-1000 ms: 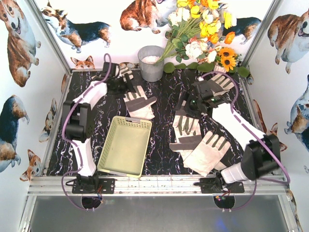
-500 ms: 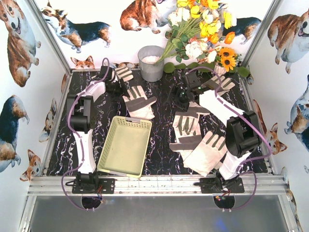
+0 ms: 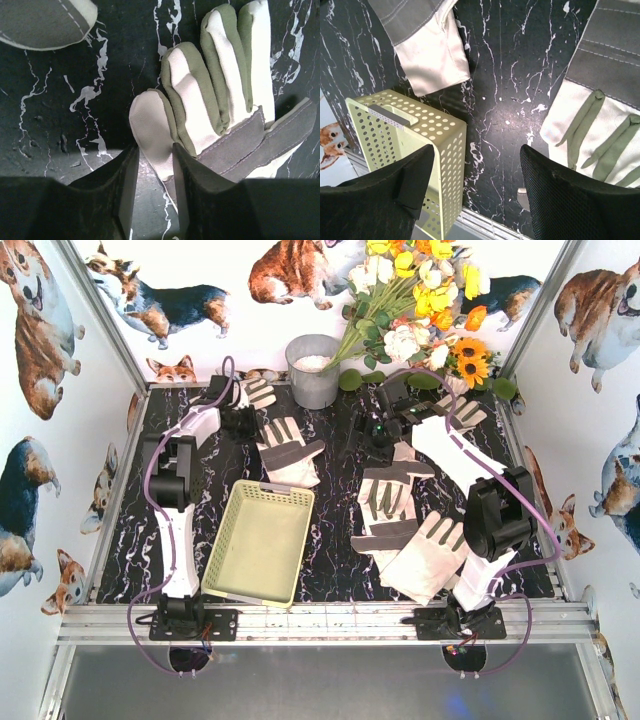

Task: Put the gloves into the storage basket
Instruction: Adjust the glove at the center of the board.

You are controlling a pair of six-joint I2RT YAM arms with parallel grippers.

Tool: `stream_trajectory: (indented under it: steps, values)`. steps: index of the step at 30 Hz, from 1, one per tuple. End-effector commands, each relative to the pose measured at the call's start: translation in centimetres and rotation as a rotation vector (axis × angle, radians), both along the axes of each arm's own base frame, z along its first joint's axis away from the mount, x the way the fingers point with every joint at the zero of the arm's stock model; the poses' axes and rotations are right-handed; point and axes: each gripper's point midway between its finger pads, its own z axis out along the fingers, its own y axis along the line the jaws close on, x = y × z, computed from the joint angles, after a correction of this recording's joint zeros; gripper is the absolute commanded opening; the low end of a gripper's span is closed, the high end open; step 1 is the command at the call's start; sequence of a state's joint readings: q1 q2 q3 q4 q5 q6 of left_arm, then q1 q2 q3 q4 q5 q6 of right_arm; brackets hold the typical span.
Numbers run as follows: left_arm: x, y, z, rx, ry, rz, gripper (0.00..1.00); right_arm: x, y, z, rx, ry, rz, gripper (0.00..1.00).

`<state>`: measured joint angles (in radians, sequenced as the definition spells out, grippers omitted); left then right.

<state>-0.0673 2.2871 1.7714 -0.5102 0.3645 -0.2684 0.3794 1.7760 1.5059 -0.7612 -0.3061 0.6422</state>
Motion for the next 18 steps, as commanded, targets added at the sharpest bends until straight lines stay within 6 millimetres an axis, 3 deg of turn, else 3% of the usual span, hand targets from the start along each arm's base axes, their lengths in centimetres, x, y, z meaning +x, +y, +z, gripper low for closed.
stream_trajectory:
  steps: [1, 9, 18]
  values:
    - [0.4, -0.9, -1.7, 0.011, -0.009, -0.103, 0.21, 0.6, -0.1, 1.8, -0.007, -0.044, 0.016, 0.71]
    - [2.4, -3.4, -1.3, 0.0, -0.045, -0.206, 0.17, -0.4, -0.8, 1.8, -0.021, -0.04, -0.016, 0.71]
    - [2.2, -6.4, -1.7, -0.036, -0.065, -0.261, 0.18, -1.7, -2.3, 2.1, -0.06, -0.048, -0.053, 0.71]
